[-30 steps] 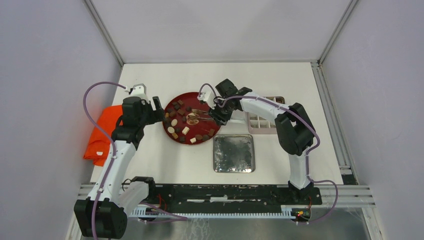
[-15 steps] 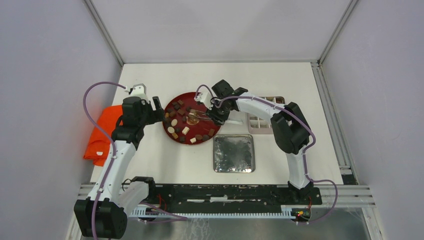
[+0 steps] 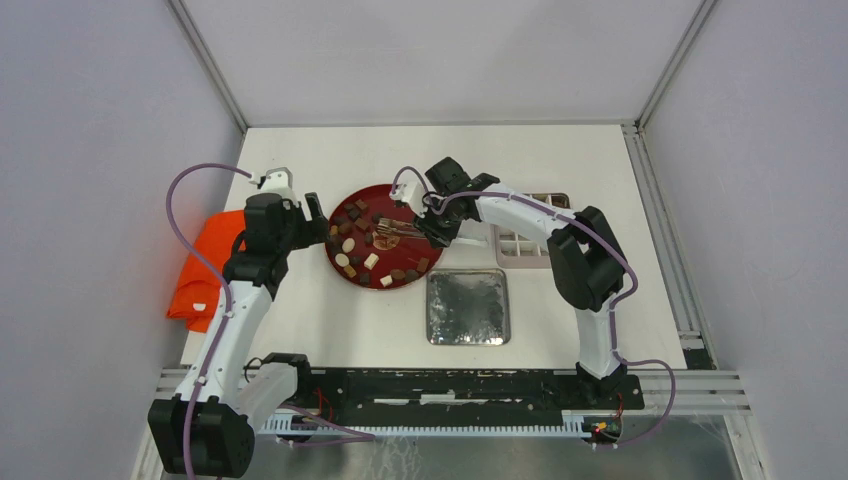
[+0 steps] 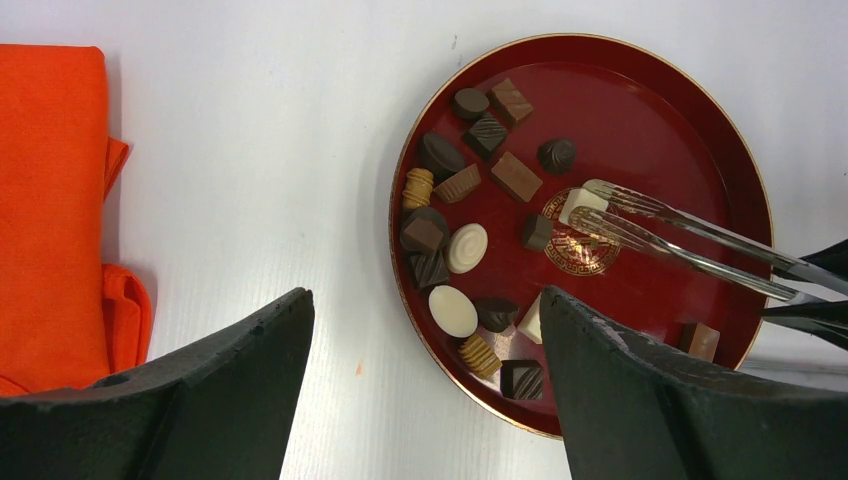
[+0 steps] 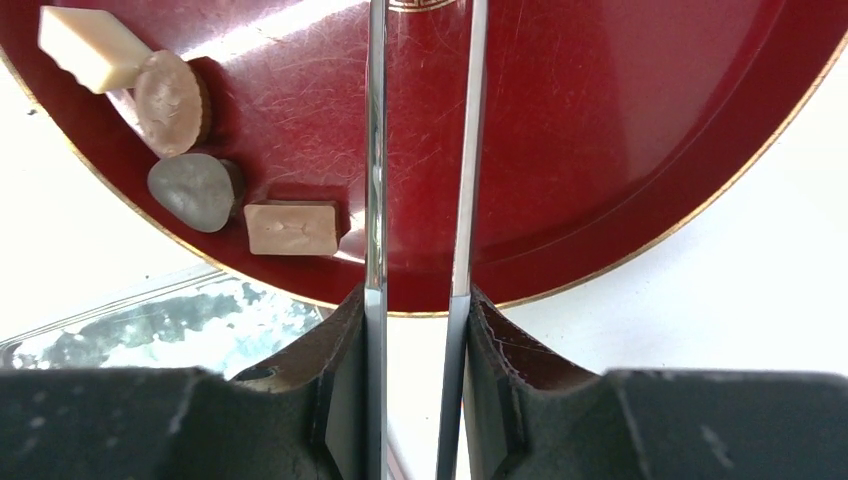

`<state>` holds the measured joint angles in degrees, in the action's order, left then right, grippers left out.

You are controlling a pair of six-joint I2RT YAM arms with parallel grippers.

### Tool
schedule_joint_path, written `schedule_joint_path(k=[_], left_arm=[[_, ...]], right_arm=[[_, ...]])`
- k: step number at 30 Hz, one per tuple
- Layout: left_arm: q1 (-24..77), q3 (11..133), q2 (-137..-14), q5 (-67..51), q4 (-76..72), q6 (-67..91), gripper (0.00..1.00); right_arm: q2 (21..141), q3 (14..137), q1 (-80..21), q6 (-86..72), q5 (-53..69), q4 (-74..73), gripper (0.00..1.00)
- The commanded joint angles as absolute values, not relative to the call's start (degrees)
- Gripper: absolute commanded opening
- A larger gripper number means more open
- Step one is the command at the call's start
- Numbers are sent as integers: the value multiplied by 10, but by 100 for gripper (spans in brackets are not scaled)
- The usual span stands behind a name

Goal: Pack the chocolate
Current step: Place the fake chocolate in the packing box.

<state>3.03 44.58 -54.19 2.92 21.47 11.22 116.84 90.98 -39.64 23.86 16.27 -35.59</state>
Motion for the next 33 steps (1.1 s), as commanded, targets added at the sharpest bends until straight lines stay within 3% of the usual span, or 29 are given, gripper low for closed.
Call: schedule_joint_path(k=[1,13,24,33], left_arm=[[29,448,-531,34,211,89,88],[29,447,-527,33,212,90,88],[29,448,-532,21,211,91,88],[29,448,-533,13,210,91,88]], right_arm=[[1098,898,-394,245,189,-344,1],[906,727,-291,290,265,-330,0],[756,627,6,363,286,-415,0],[776,624,222,465,286,-480,4]])
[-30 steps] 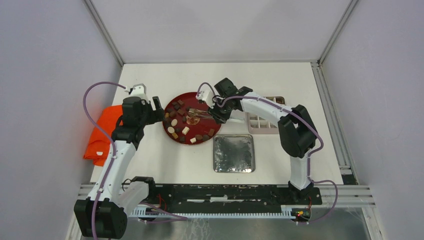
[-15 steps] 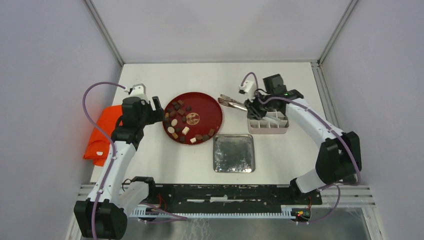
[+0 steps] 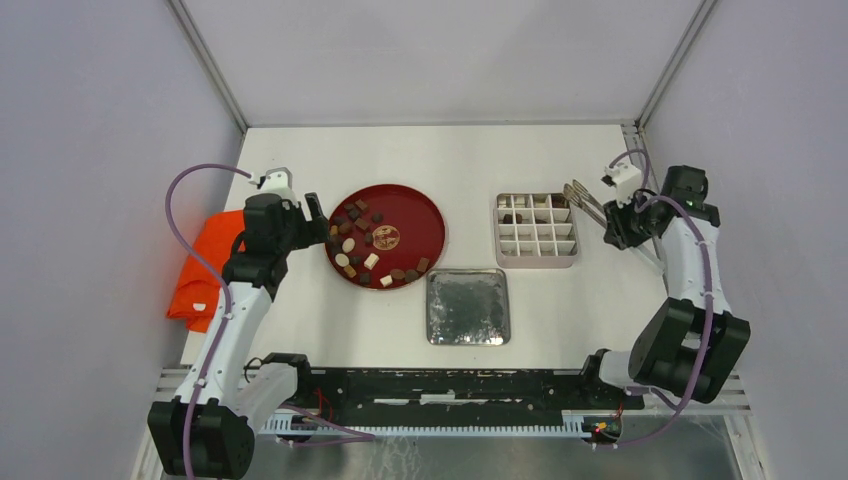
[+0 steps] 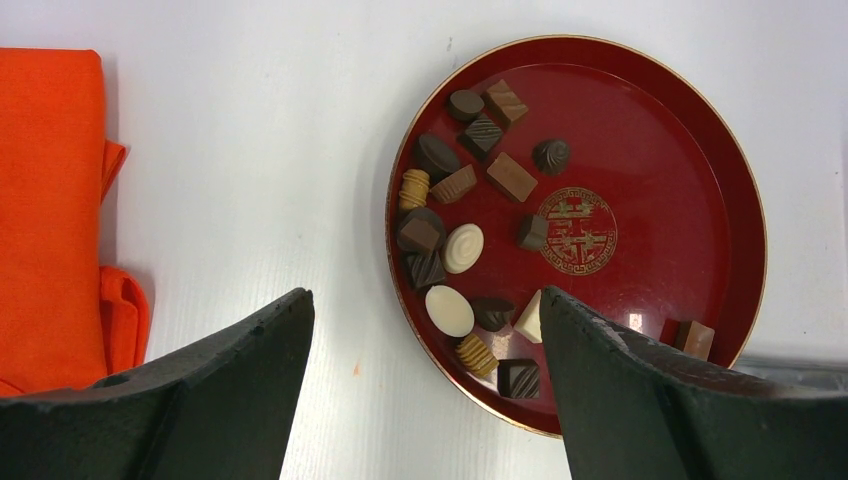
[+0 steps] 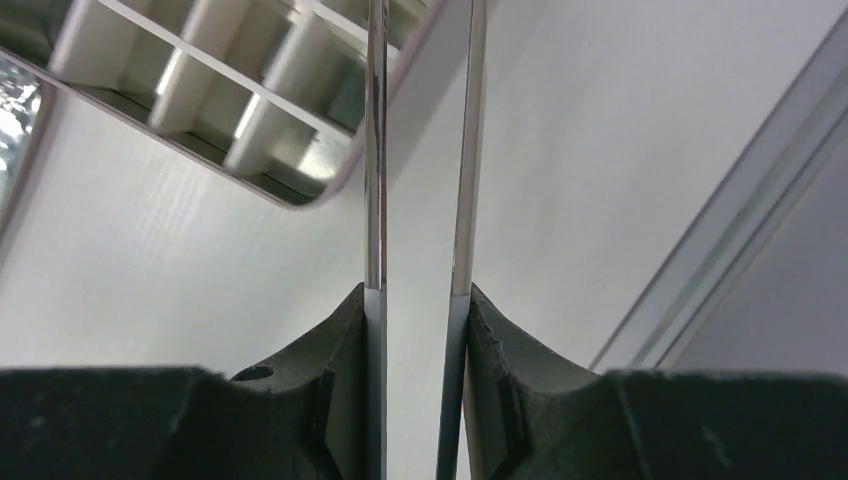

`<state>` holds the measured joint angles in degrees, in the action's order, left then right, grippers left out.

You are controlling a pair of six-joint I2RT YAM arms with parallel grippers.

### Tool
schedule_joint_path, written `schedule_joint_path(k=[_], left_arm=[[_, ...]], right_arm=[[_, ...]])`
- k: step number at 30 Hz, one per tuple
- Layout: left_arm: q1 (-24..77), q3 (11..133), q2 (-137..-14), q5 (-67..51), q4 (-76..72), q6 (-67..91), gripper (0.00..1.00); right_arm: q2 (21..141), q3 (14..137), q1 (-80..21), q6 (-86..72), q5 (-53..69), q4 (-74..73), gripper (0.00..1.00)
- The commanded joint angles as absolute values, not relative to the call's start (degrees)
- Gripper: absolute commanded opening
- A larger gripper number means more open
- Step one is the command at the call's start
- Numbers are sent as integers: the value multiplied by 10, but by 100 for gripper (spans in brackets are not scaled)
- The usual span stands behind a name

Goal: Pack the chocolate
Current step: Place the fake chocolate in the packing box.

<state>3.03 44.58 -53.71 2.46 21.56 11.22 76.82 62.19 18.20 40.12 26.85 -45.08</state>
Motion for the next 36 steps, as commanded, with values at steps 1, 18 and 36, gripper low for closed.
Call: schedule_joint_path(k=[1,18,36], left_arm=[[29,448,-533,13,210,91,88],[29,448,-533,14,211,91,88],[29,448,-532,17,212,91,88]], right_arm=[[782,624,230,471,289,-484,5],[809,600,250,511,307,-504,17],[827,616,250,506,320,-504,39]])
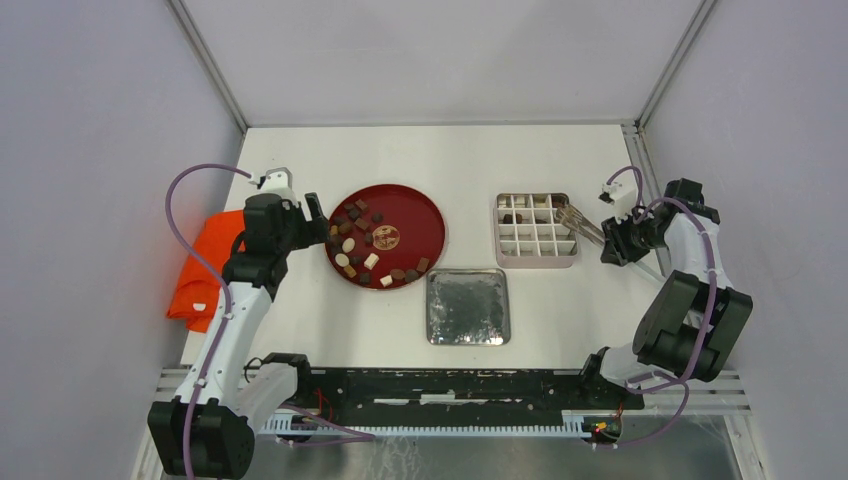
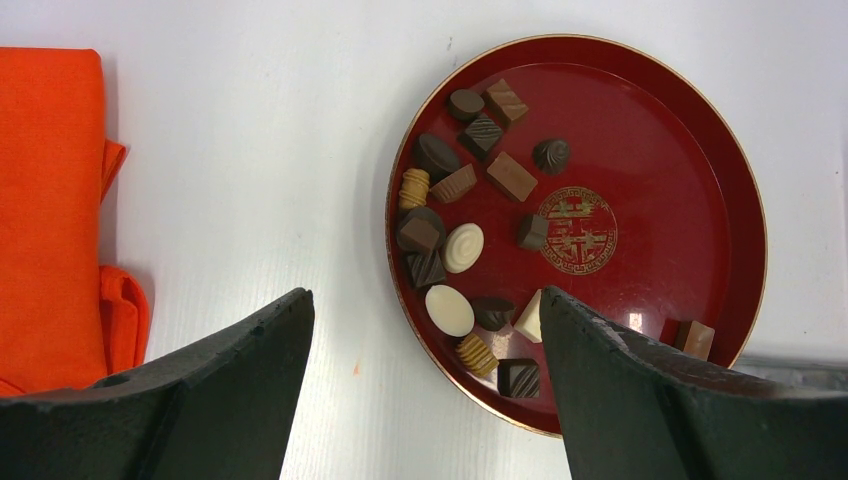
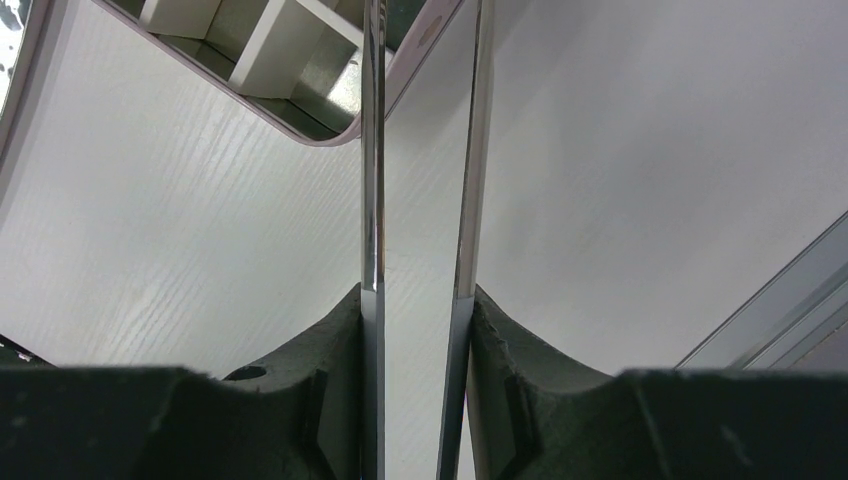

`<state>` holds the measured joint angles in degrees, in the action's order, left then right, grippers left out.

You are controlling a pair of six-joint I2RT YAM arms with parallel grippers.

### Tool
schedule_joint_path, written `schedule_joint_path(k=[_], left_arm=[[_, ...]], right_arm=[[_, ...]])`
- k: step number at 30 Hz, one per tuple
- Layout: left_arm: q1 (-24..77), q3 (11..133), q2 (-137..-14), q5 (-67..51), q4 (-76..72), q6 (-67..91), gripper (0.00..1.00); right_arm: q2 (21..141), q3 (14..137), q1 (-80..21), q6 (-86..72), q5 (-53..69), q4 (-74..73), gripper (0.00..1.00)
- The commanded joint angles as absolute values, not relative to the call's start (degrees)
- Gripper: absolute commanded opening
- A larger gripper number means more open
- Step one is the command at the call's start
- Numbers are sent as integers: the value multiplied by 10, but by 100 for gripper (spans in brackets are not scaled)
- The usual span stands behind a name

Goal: Pack the chocolate
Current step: Place the fake chocolate in the packing box.

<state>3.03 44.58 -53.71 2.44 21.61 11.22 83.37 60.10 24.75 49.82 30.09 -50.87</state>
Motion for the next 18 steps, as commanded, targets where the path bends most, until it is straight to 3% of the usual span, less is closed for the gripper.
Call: schedule_joint_path(k=[1,11,18], left_arm=[[30,448,-532,17,212,91,88],[29,448,-530,17,212,91,88],[29,448,-530,17,212,91,88]], right_arm=[[827,618,250,506,321,-505,40],[828,633,250,503,323,-507,44],[820,641,250,499,329,-509,42]])
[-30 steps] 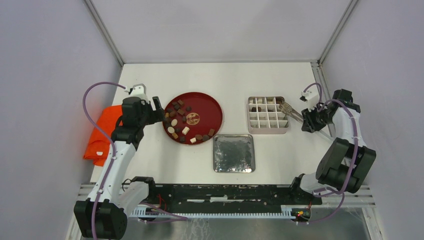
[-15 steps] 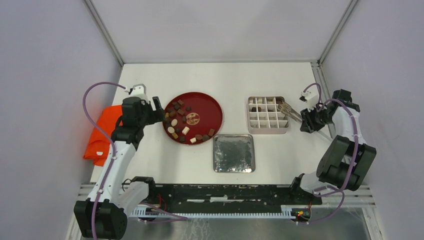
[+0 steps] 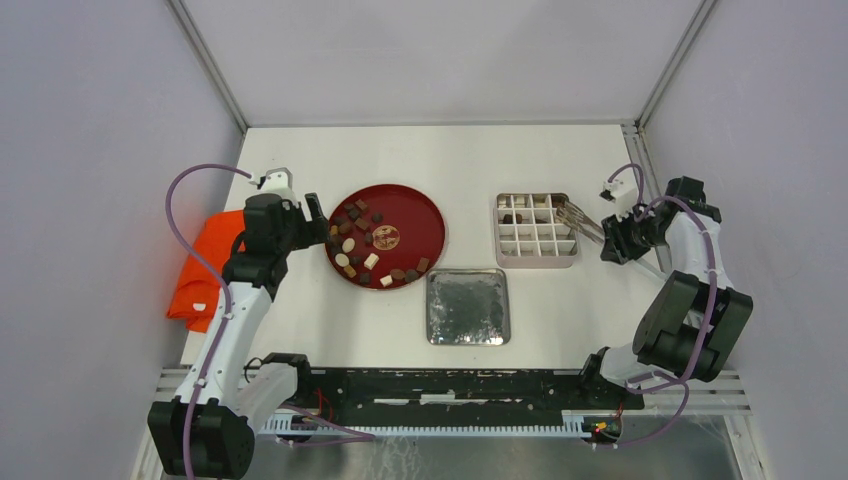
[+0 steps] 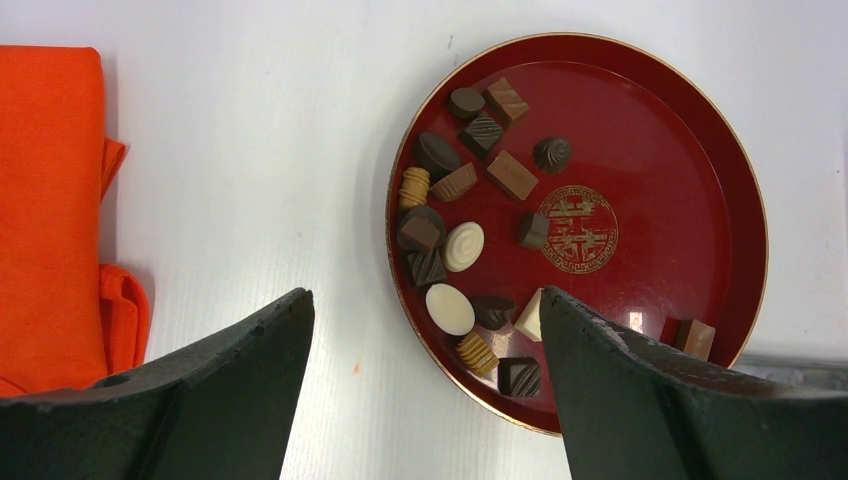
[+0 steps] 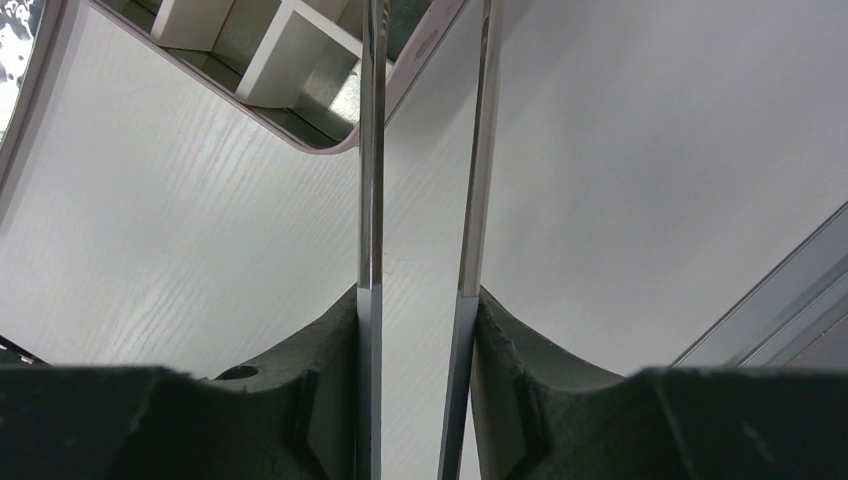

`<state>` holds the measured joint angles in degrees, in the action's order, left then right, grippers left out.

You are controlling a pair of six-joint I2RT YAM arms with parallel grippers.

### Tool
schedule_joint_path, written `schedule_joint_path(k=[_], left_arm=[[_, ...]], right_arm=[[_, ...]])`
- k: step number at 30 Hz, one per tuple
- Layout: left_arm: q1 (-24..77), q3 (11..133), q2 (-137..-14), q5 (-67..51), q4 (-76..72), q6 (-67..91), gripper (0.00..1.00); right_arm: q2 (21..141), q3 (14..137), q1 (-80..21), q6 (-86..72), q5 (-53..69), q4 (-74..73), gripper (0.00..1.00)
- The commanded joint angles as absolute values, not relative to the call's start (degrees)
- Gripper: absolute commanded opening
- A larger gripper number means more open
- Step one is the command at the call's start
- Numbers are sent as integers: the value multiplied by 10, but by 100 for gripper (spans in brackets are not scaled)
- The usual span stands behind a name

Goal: Pack the chocolate
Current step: Place the fake chocolate in the packing box, then pick up the fake chocolate from the plate.

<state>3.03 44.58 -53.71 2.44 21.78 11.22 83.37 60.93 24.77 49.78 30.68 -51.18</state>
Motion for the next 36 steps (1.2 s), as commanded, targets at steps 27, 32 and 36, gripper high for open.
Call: schedule_joint_path(k=[27,32,36], left_arm=[[29,445,-520,33,210,93,90],[30,444,-519,28,210,94,94],[29,444,-517,44,213,98,99]], right_arm=[[773,653,81,411,497,-430,36],[775,646,-21,353,491,-350,36],[796,664,-89,338,463,-328,36]])
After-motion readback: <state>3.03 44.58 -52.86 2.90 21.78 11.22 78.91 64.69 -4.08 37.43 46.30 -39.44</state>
